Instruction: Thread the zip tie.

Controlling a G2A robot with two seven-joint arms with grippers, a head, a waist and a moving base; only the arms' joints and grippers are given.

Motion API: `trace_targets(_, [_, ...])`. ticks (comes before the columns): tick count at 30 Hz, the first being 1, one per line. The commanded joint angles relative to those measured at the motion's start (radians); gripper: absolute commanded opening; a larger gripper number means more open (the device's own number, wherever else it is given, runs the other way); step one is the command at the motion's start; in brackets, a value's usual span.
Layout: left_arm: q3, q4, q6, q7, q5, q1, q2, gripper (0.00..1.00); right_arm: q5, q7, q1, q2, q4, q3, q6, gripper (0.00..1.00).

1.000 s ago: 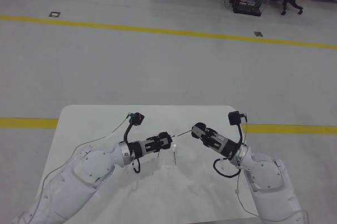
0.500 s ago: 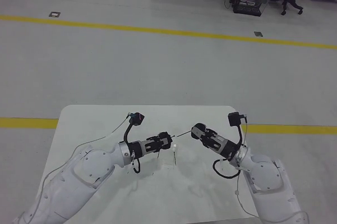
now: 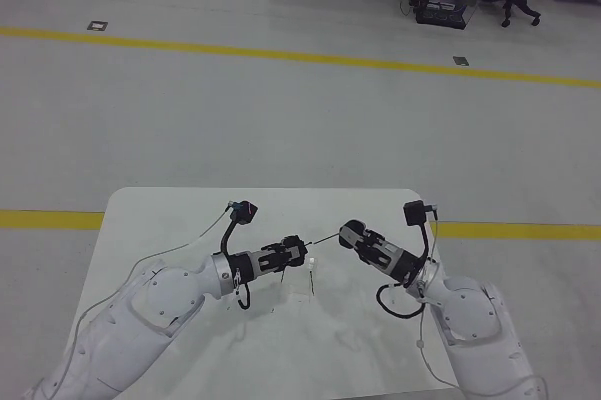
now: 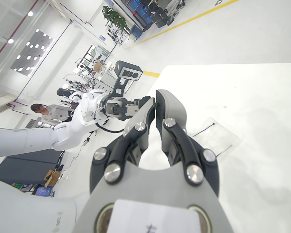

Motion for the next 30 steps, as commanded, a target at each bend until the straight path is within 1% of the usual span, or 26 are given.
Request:
trace_targets(1, [0.000, 0.000, 0.000, 0.000, 0.000, 0.000, 0.000, 0.00, 0.000, -0.002, 0.003, 0.000, 0.002, -0.003, 0.000, 0.00])
trace_targets(13, [0.000, 0.000, 0.000, 0.000, 0.000, 0.000, 0.000, 0.00, -0.003, -0.006, 0.020, 0.004, 0.015, -0.022, 0.000, 0.00])
trace_targets(30, [0.000, 0.000, 0.000, 0.000, 0.000, 0.000, 0.000, 0.00, -0.018, -0.011, 0.029, 0.010, 0.022, -0.035, 0.000, 0.00])
